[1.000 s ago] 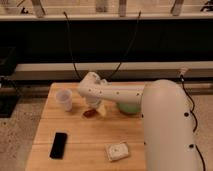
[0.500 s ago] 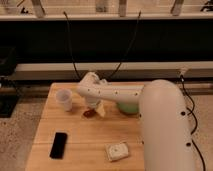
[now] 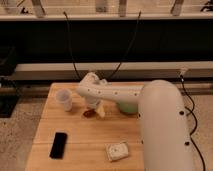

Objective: Place the pepper on the white sponge

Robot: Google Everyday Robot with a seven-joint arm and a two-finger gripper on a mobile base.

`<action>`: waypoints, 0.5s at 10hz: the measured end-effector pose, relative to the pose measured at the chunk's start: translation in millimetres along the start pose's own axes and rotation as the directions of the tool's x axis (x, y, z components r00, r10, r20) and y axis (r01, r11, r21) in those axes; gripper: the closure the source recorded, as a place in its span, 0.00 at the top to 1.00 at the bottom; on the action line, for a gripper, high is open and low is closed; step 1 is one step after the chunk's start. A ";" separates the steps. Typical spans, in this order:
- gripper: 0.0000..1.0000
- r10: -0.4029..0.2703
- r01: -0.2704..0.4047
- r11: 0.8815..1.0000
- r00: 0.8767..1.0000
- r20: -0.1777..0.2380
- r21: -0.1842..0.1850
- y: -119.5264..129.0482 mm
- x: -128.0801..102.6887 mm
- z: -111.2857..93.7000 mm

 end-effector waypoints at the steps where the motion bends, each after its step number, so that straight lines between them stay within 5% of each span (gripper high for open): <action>1: 0.80 0.000 0.000 1.000 1.000 0.002 -0.001 0.1 -0.3 0.9; 5: 0.80 -0.002 0.002 1.000 1.000 0.010 -0.006 0.9 -2.1 3.8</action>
